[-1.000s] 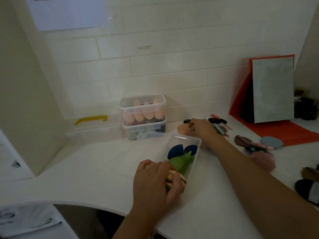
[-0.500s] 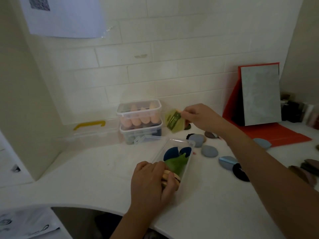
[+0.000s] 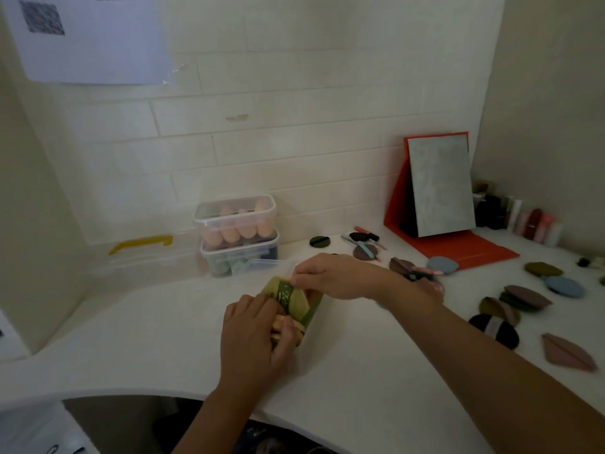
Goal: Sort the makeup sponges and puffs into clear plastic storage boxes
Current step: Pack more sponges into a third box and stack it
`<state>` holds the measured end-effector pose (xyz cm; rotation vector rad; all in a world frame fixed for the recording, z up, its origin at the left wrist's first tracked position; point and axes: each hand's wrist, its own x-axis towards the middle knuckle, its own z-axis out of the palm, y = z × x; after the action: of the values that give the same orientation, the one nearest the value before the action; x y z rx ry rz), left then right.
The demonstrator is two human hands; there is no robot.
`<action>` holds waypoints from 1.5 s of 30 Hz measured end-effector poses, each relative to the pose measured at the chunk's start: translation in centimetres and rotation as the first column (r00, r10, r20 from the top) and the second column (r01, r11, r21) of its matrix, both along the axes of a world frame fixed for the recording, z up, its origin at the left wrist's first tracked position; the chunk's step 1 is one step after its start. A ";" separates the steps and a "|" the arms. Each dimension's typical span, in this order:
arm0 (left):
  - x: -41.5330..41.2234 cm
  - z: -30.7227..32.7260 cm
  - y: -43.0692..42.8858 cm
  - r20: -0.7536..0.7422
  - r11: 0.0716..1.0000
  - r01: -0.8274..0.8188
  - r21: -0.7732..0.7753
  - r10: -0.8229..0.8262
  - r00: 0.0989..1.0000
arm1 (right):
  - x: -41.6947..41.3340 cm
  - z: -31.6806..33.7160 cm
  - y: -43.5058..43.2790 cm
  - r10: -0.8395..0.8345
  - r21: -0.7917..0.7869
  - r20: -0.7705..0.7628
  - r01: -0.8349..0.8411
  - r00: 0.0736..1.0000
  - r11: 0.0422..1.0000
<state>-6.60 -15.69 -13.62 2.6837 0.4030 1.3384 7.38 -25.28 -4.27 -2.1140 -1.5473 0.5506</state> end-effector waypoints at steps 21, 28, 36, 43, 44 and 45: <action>-0.3 0.1 -0.3 0.002 0.997 0.076 0.031 -0.076 0.997 | -0.8 -1.6 -0.3 0.008 0.014 0.041 -0.008 0.999 1.000; -0.4 0.1 -0.2 -0.032 0.997 0.074 0.022 -0.073 0.997 | -1.2 -2.0 -0.1 0.053 0.023 0.125 -0.056 0.991 0.998; -0.5 0.1 -0.4 -0.038 0.996 0.092 -0.008 -0.092 0.995 | -2.7 -2.0 0.5 0.099 -0.049 0.610 -0.087 0.786 0.995; -0.6 0.6 -1.1 0.016 0.989 0.118 -0.093 -0.117 0.993 | -1.5 -1.1 -1.0 0.174 -0.285 0.245 -0.101 0.954 0.953; -0.6 0.6 -1.1 0.014 0.988 0.116 -0.098 -0.115 0.993 | -1.5 -1.0 -1.1 0.177 -0.288 0.247 -0.103 0.953 0.952; -0.5 0.5 -1.1 0.008 0.989 0.113 -0.095 -0.113 0.994 | -1.5 -1.0 -1.1 0.185 -0.289 0.267 -0.105 0.946 0.952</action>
<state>-7.11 -16.75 -13.09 2.5849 0.3016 1.2584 5.88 -26.40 -5.27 -2.3850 -1.8990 0.5464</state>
